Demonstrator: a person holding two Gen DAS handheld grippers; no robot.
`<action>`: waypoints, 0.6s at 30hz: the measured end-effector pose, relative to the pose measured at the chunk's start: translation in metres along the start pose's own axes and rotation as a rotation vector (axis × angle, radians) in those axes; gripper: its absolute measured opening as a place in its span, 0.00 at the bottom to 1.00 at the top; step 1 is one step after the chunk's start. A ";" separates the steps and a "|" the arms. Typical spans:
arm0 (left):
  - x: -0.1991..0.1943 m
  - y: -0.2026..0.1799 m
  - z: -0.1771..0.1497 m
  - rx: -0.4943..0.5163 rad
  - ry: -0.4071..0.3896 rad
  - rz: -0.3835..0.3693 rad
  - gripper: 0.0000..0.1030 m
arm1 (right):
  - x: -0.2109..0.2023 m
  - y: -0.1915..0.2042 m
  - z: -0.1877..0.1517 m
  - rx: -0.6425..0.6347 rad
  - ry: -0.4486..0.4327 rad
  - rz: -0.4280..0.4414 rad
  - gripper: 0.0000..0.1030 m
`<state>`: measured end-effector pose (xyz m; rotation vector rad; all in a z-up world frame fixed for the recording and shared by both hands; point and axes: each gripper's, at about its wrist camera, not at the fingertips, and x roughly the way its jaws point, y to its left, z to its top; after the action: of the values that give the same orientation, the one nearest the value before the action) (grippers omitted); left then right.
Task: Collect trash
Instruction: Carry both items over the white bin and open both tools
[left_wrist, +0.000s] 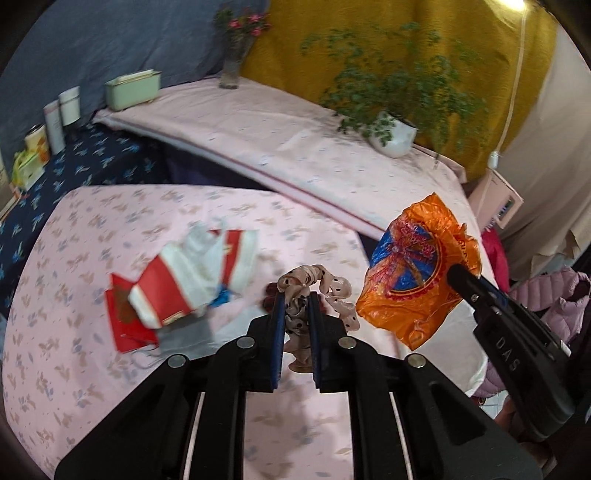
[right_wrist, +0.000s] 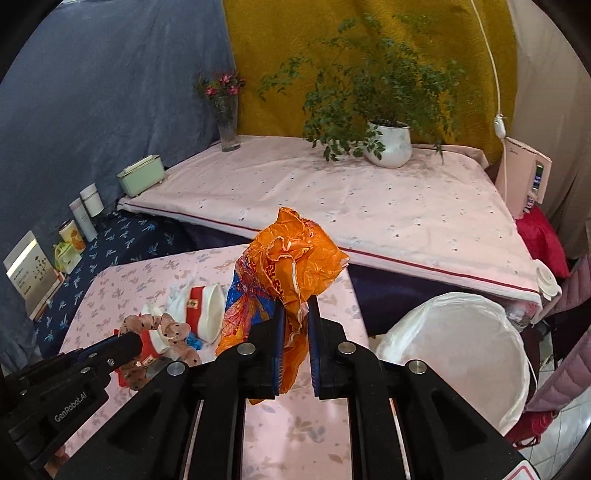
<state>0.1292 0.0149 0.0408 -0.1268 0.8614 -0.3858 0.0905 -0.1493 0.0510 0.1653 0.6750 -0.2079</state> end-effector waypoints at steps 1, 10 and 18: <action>0.001 -0.013 0.002 0.020 -0.003 -0.010 0.11 | -0.004 -0.010 0.001 0.008 -0.006 -0.016 0.10; 0.021 -0.105 0.003 0.144 0.009 -0.089 0.11 | -0.020 -0.093 -0.010 0.102 -0.023 -0.117 0.10; 0.042 -0.168 -0.009 0.233 0.035 -0.134 0.11 | -0.022 -0.158 -0.030 0.199 -0.004 -0.185 0.10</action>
<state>0.1001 -0.1554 0.0494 0.0382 0.8388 -0.6126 0.0171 -0.2924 0.0290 0.2929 0.6651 -0.4533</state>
